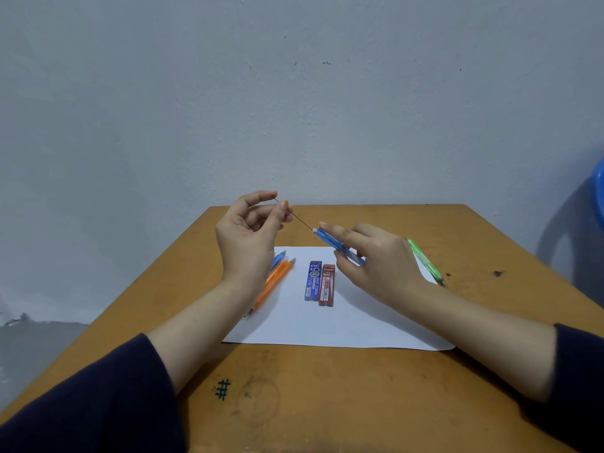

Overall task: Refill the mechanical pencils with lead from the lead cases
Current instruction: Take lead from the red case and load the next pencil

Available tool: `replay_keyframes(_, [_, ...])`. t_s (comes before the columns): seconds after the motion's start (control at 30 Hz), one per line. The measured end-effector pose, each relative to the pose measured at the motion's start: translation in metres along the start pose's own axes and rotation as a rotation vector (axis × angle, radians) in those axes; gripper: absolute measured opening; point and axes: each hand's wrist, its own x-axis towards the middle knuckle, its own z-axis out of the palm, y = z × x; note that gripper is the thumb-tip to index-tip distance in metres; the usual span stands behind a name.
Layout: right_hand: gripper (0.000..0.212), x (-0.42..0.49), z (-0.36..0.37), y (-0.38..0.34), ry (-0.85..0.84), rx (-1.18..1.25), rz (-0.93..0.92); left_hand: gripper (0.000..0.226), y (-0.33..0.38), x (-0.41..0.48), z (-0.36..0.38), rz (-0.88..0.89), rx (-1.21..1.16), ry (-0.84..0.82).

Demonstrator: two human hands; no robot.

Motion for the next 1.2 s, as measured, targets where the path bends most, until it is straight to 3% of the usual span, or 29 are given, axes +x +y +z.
replay_keyframes(1.2, [0.044,0.0014,-0.0020,0.0010,0.042,0.007,-0.013,0.014,-0.0020,-0.0019,0.0012,0.039,-0.043,0.012])
